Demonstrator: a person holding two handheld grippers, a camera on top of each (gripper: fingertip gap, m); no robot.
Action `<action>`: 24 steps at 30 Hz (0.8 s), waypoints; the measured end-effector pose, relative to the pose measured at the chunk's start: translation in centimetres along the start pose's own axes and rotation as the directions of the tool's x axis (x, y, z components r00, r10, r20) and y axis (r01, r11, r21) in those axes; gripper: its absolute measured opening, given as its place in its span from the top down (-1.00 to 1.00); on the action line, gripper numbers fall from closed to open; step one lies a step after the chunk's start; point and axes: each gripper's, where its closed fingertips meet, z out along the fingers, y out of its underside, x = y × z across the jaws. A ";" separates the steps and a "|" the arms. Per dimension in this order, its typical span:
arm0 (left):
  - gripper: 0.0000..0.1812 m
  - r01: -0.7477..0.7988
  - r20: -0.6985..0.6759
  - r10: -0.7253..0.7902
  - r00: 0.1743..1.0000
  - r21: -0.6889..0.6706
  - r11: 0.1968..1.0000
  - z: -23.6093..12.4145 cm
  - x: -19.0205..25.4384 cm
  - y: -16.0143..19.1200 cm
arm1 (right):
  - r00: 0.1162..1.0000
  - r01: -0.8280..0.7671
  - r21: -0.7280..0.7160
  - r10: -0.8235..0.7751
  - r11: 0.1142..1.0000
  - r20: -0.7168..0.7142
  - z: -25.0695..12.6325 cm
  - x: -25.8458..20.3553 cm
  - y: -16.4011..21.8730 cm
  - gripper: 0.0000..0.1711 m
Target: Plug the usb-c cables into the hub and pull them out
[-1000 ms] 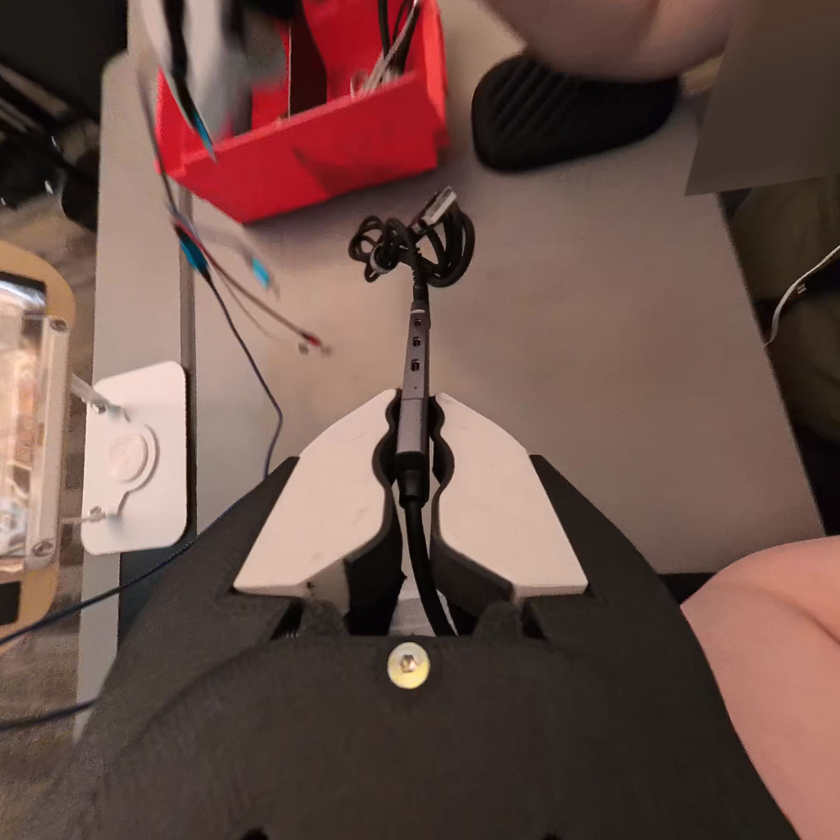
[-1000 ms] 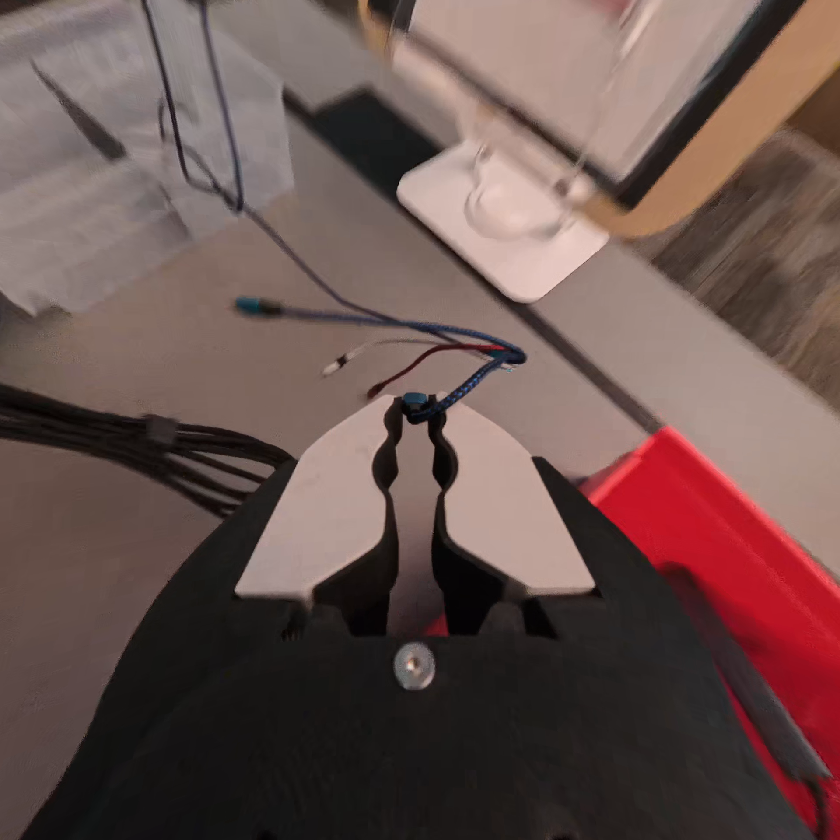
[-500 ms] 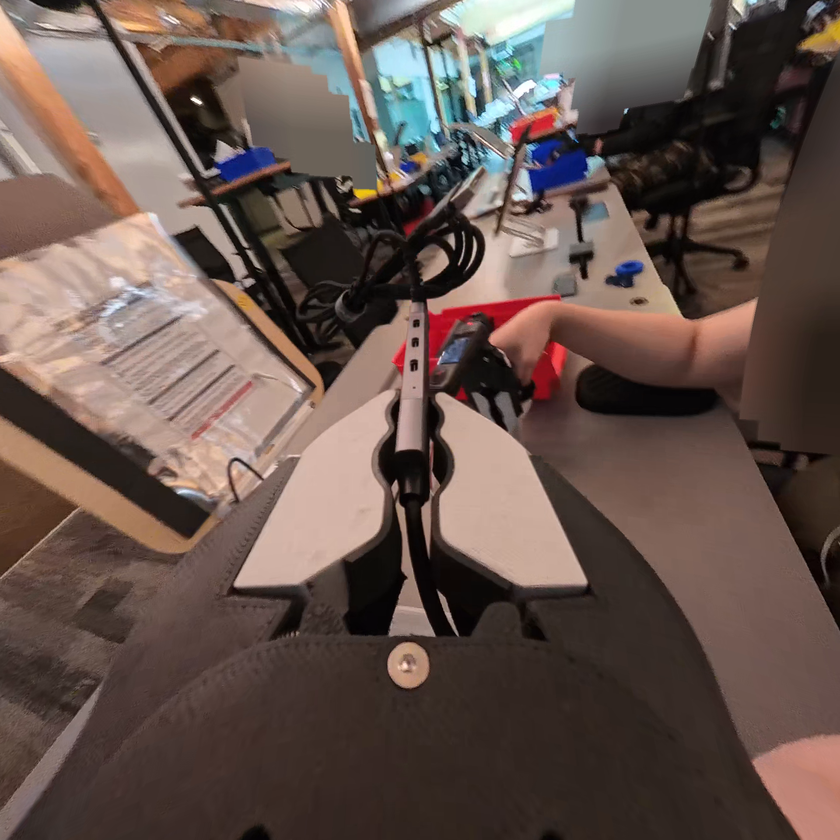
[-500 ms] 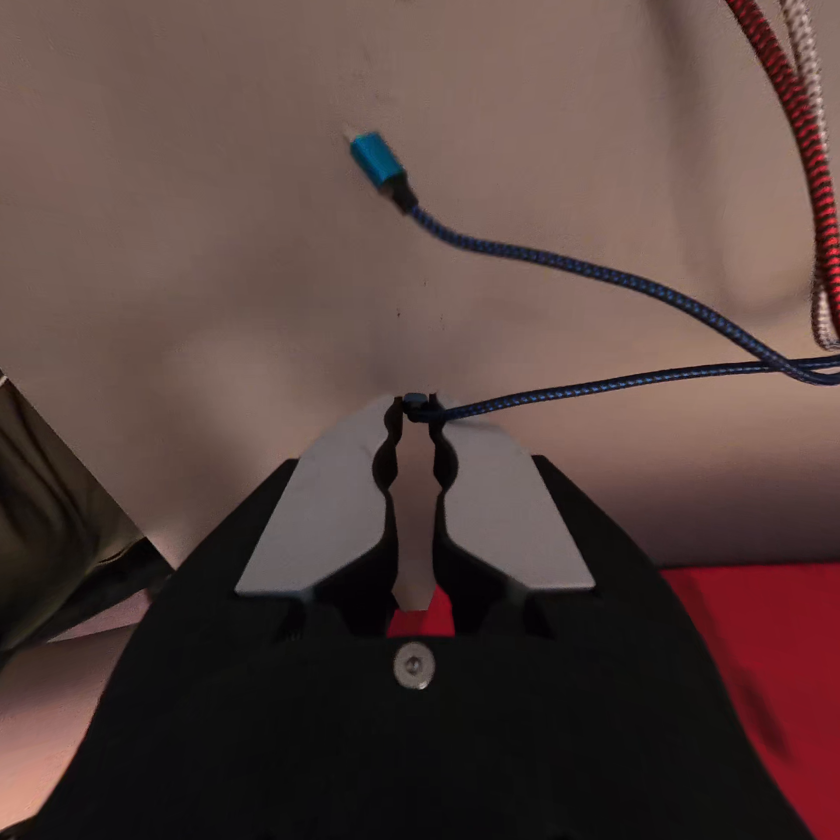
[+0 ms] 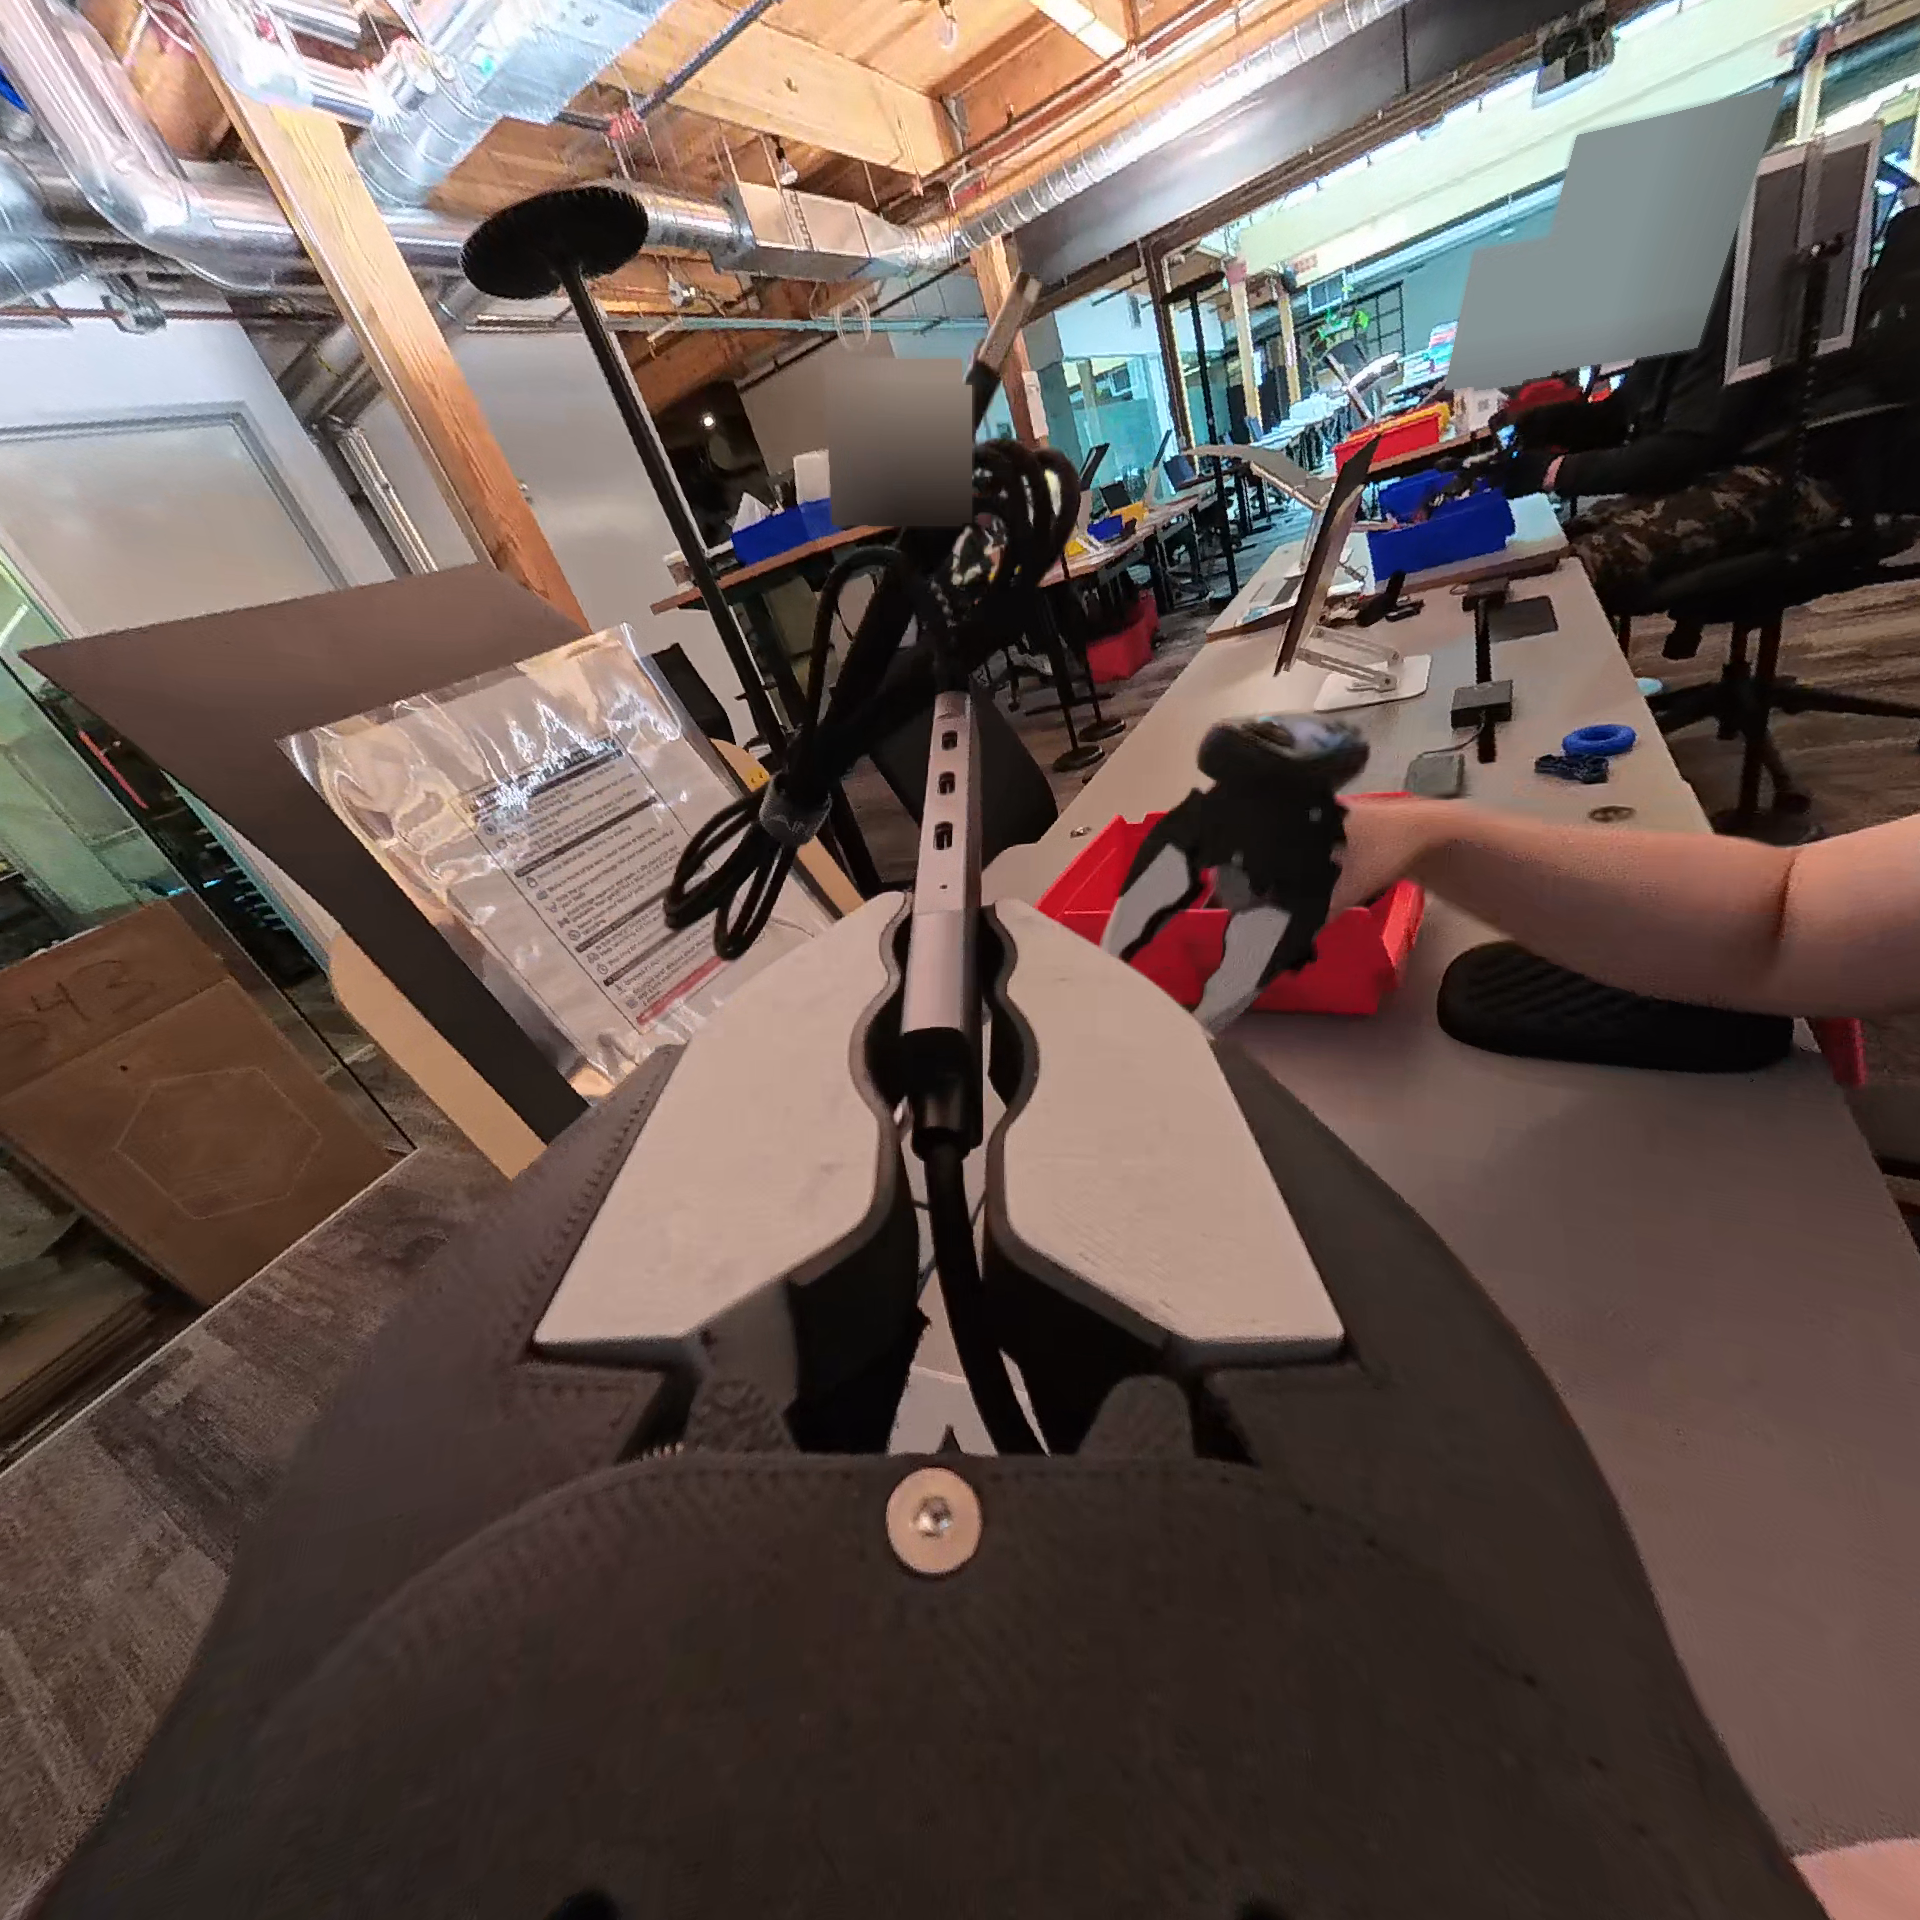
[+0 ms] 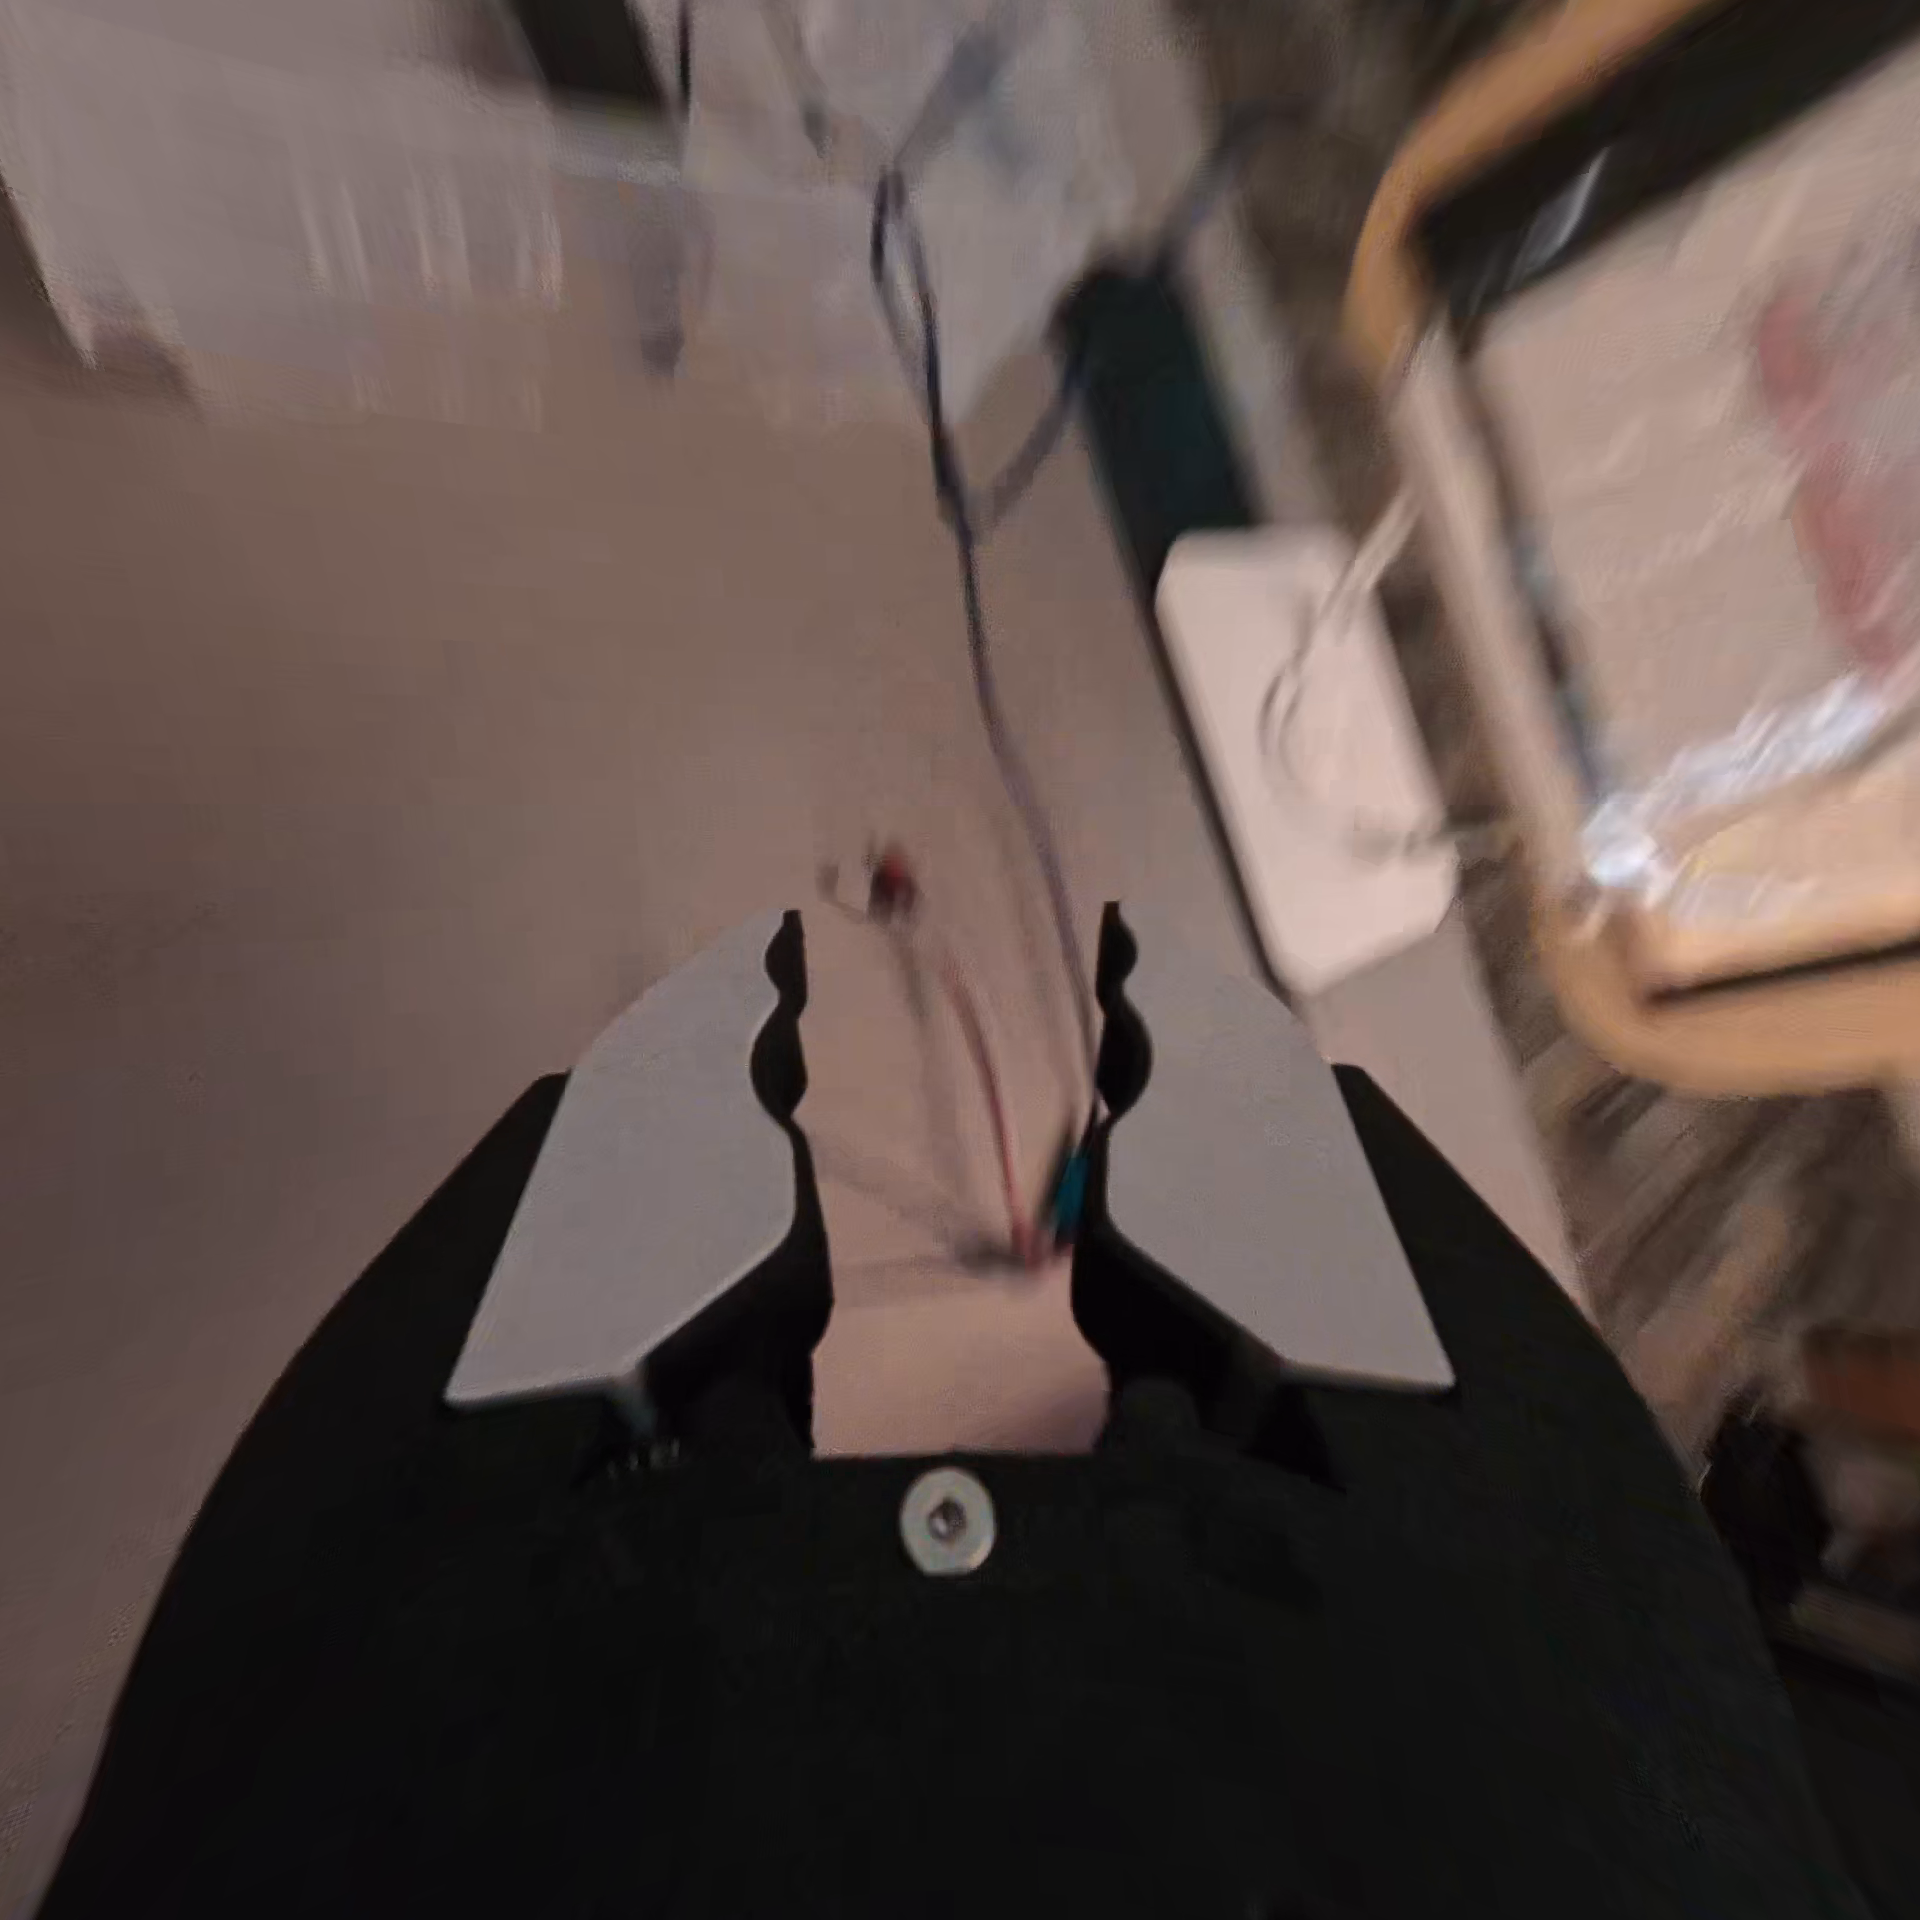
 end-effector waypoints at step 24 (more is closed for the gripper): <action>0.90 0.012 0.017 -0.012 1.000 -0.011 1.000 0.3 -0.3 0.0 | 0.941 0.096 0.215 -0.018 0.972 -0.338 5.9 8.6 -16.7 0.94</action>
